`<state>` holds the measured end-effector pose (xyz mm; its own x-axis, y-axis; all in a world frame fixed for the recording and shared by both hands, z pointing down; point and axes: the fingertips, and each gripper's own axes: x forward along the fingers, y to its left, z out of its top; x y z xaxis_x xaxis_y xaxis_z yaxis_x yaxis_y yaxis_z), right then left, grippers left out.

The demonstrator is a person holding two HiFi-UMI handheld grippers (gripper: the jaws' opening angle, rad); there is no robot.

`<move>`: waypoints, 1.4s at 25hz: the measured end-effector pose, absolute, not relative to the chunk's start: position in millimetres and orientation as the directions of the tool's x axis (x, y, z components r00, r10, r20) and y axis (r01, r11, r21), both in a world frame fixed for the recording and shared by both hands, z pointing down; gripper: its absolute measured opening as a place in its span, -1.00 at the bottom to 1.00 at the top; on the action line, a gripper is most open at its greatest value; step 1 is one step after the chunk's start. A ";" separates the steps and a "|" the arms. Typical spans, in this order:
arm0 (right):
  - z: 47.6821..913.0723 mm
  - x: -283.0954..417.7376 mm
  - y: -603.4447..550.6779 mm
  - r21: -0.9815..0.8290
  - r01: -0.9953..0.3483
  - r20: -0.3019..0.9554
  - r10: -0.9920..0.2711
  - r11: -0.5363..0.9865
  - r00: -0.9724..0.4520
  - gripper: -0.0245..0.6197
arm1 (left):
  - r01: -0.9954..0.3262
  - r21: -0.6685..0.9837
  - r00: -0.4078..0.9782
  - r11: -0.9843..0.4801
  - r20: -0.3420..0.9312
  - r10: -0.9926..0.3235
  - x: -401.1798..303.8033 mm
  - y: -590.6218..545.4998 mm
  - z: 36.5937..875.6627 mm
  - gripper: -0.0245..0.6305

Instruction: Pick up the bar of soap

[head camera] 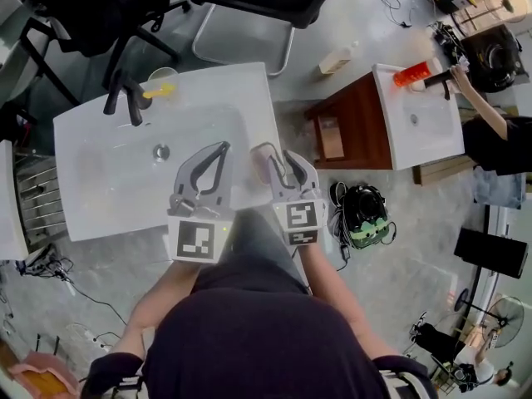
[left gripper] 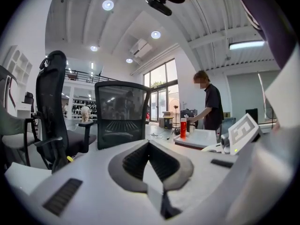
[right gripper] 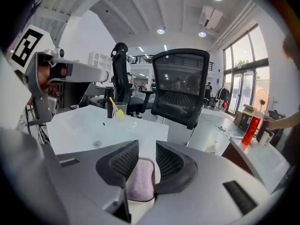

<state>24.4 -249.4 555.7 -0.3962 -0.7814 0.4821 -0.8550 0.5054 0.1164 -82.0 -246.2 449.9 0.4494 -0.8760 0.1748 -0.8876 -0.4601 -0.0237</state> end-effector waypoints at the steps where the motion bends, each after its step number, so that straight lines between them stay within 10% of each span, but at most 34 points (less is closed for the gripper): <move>1: 562.3 23.7 -248.6 0.111 -0.851 0.501 -0.768 0.513 -0.398 -0.53 | -0.887 -0.021 0.450 -0.461 0.179 -0.875 -81.1 -246.4 452.8 -0.93; 35: 653.2 16.1 -245.1 0.096 -0.726 0.911 -0.355 0.681 -0.212 -0.30 | -0.913 -0.005 0.397 -0.407 0.210 -0.893 -104.9 -246.7 464.5 -0.93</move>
<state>16.1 -245.1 653.2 -0.2124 -0.3548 0.9105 -0.7256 0.6813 0.0962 -104.9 -246.7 464.5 0.3969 -0.8935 0.2102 -0.9135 -0.4069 -0.0051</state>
